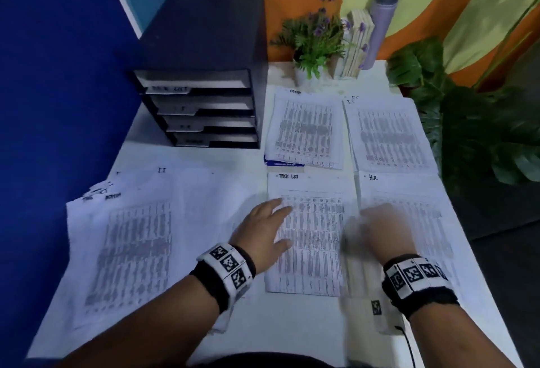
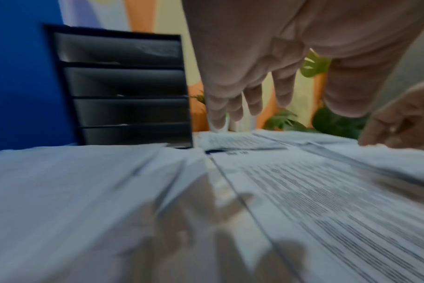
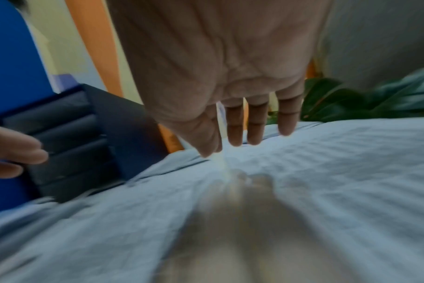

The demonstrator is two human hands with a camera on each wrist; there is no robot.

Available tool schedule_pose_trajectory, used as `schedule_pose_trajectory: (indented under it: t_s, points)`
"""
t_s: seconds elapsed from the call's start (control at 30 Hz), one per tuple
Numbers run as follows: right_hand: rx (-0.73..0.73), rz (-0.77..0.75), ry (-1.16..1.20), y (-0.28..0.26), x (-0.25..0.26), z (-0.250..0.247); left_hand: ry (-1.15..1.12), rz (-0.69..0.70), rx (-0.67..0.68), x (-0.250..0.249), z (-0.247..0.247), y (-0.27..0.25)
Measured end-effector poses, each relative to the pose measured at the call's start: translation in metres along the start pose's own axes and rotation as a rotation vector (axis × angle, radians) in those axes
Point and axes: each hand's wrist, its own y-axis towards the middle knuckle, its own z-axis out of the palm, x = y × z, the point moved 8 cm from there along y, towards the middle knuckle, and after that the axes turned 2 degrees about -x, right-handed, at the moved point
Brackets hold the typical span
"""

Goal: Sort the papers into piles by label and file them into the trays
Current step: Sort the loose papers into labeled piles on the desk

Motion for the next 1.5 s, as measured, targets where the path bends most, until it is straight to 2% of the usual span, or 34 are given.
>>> schedule_pose_trajectory:
  t_s: [0.03,0.1,0.2,0.3,0.4,0.5,0.6,0.7,0.77,0.97,1.07,1.13,1.2,1.33,1.43,1.5]
  points:
    - [-0.004,-0.071,0.094,-0.003,0.025,0.003,-0.023,-0.037,-0.081,0.017,-0.018,-0.011]
    - [0.098,-0.194,0.279,-0.015,0.080,0.018,-0.023,-0.155,-0.208,0.066,-0.050,-0.035]
    - [0.235,-0.371,0.457,-0.046,0.163,0.038,-0.013,-0.498,-0.280,0.169,-0.082,-0.084]
    - [0.294,-0.556,0.522,-0.078,0.233,0.056,0.096,-0.836,-0.263,0.260,-0.101,-0.142]
    - [0.355,-0.679,0.503,-0.100,0.282,0.077,0.055,-1.009,-0.198,0.306,-0.104,-0.179]
    - [0.371,-0.658,0.425,-0.104,0.300,0.102,0.004,-0.995,-0.168,0.315,-0.096,-0.190]
    - [0.408,-0.476,0.430,-0.096,0.296,0.120,0.025,-0.957,-0.150,0.313,-0.089,-0.192]
    - [0.386,-0.321,0.480,-0.089,0.290,0.126,0.028,-0.885,-0.100,0.302,-0.079,-0.186]
    - [0.367,-0.252,0.480,-0.084,0.288,0.129,0.018,-0.803,-0.092,0.291,-0.071,-0.182]
    - [0.300,0.001,0.630,-0.076,0.277,0.136,-0.173,-0.424,-0.140,0.248,-0.049,-0.166]
    - [0.153,0.099,0.603,-0.065,0.256,0.124,-0.284,-0.472,-0.371,0.253,-0.068,-0.159]
    - [0.111,0.119,0.529,-0.060,0.243,0.116,-0.184,-0.579,-0.453,0.268,-0.084,-0.155]
    - [0.110,0.150,0.520,-0.057,0.233,0.113,-0.047,-0.663,-0.370,0.282,-0.092,-0.149]
    - [0.092,0.203,0.629,-0.058,0.222,0.117,-0.106,-0.727,-0.197,0.292,-0.083,-0.134]
    - [0.112,0.203,0.671,-0.064,0.226,0.119,-0.215,-0.732,-0.181,0.288,-0.075,-0.130]
    - [0.128,0.211,0.718,-0.065,0.225,0.121,-0.097,-0.673,-0.215,0.277,-0.080,-0.130]
